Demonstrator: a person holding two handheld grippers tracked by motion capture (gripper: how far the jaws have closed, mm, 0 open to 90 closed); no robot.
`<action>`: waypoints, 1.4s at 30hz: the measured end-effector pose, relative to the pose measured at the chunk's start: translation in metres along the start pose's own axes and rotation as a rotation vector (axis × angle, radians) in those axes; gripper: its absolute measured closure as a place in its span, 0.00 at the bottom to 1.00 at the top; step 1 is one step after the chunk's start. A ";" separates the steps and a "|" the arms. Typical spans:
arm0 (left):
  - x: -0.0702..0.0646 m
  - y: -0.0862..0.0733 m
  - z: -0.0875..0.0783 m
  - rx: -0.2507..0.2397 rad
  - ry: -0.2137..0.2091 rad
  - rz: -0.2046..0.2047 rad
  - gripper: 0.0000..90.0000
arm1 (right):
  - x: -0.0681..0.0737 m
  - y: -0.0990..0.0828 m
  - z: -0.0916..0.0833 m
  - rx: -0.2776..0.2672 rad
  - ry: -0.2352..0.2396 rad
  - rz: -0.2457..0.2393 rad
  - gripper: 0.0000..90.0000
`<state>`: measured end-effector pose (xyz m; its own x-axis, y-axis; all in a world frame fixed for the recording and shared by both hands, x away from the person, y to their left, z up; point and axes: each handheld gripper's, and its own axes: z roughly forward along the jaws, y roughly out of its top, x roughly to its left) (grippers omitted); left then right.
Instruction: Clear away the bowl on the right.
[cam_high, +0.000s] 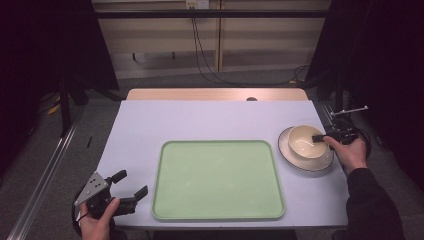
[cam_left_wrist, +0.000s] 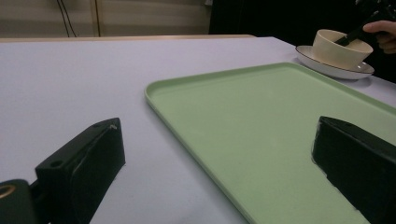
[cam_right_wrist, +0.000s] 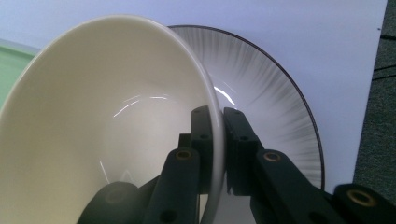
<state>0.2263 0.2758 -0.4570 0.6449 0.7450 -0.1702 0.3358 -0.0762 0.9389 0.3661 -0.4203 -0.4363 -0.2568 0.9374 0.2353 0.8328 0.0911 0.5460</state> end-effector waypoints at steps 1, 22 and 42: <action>0.000 0.000 0.000 0.000 0.000 0.000 0.03 | 0.000 0.000 0.000 0.000 0.000 0.000 0.93; 0.000 0.000 0.000 0.000 0.002 0.002 0.03 | -0.001 -0.003 -0.017 -0.049 0.031 0.015 0.93; 0.000 0.000 0.000 -0.004 0.001 0.000 0.03 | 0.005 0.002 -0.041 -0.123 0.060 -0.016 0.93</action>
<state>0.2262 0.2760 -0.4570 0.6443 0.7456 -0.1702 0.3334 -0.0735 0.9399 0.3464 -0.4287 -0.4008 -0.3017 0.9140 0.2712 0.7628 0.0608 0.6437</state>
